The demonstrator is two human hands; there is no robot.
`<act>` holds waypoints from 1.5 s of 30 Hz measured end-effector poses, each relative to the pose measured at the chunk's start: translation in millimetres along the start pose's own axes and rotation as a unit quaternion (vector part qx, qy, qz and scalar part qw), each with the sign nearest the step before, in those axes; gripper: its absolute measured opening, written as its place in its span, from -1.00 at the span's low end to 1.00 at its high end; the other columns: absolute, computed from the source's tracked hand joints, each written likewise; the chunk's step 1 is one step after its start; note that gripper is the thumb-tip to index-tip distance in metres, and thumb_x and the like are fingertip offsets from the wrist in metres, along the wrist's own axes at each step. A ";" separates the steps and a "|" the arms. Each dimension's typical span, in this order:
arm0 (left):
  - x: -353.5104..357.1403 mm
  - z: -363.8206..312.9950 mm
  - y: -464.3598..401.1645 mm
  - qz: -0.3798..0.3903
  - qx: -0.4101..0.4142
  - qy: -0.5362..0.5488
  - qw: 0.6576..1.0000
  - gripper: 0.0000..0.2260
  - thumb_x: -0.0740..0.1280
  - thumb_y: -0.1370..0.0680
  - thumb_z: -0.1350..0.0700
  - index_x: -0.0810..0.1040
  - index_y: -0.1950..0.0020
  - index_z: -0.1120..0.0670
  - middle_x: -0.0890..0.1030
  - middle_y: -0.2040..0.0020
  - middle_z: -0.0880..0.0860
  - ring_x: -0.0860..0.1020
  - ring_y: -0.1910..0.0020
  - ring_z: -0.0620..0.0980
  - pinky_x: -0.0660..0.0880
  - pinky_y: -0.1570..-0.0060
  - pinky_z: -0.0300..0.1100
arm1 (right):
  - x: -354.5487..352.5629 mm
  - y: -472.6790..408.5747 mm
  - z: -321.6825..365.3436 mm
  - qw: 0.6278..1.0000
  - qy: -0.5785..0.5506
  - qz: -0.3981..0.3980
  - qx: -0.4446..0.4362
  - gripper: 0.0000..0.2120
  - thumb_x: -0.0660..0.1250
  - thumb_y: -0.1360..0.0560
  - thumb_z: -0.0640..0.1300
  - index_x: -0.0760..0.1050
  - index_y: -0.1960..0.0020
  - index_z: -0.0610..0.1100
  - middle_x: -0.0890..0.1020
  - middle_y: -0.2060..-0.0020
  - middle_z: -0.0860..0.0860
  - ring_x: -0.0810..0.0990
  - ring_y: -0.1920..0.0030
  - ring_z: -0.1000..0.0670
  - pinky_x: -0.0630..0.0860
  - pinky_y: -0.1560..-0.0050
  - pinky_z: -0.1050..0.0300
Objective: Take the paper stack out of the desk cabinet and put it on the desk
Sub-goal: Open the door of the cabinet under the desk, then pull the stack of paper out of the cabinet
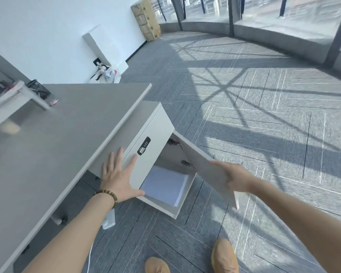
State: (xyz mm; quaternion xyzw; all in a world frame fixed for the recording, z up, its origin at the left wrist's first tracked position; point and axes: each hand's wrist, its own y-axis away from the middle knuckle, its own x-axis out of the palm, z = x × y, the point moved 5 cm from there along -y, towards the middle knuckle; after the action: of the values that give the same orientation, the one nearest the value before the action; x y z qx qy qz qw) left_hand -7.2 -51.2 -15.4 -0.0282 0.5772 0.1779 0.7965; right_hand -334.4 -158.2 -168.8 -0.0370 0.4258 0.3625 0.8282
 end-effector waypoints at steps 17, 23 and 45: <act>7.9 -3.8 -3.3 -0.036 -0.011 -0.005 0.999 0.18 0.37 -0.17 -0.44 -0.28 -0.57 -0.19 -0.37 -0.57 0.15 -0.31 -0.55 0.28 -0.17 -0.51 0.24 | -31.8 -70.2 14.6 0.970 0.178 -0.086 0.143 -0.24 0.32 -0.47 0.22 0.09 -0.56 0.06 0.47 -0.32 -0.19 0.46 -0.34 -0.21 0.34 -0.40 -0.22; 8.0 -4.1 -3.5 -0.036 -0.011 0.003 0.999 0.18 0.37 -0.16 -0.45 -0.24 -0.57 -0.19 -0.36 -0.58 0.15 -0.31 -0.55 0.29 -0.19 -0.50 0.25 | -57.0 -74.5 9.8 0.967 0.184 -0.061 0.167 -0.21 0.31 -0.43 0.28 0.10 -0.56 0.10 0.46 -0.34 -0.18 0.43 -0.36 -0.21 0.28 -0.42 -0.18; 136.6 -90.9 -38.5 -0.059 -0.067 0.277 0.957 -0.51 0.25 -0.55 0.07 0.32 -0.47 0.12 0.24 -0.54 0.16 0.21 -0.53 0.10 0.28 -0.47 -0.04 | 41.8 -144.7 71.1 0.988 0.149 0.025 0.042 -0.53 0.25 -0.58 0.04 0.36 -0.46 -0.05 0.46 -0.40 -0.07 0.49 -0.36 -0.11 0.42 -0.38 -0.10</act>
State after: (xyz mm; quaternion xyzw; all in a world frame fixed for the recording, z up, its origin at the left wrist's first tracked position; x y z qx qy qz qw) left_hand -40.8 -75.7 -178.7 -0.1636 0.7589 0.1546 0.6111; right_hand -179.0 -214.4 -190.1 -0.0448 0.5602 0.3552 0.7470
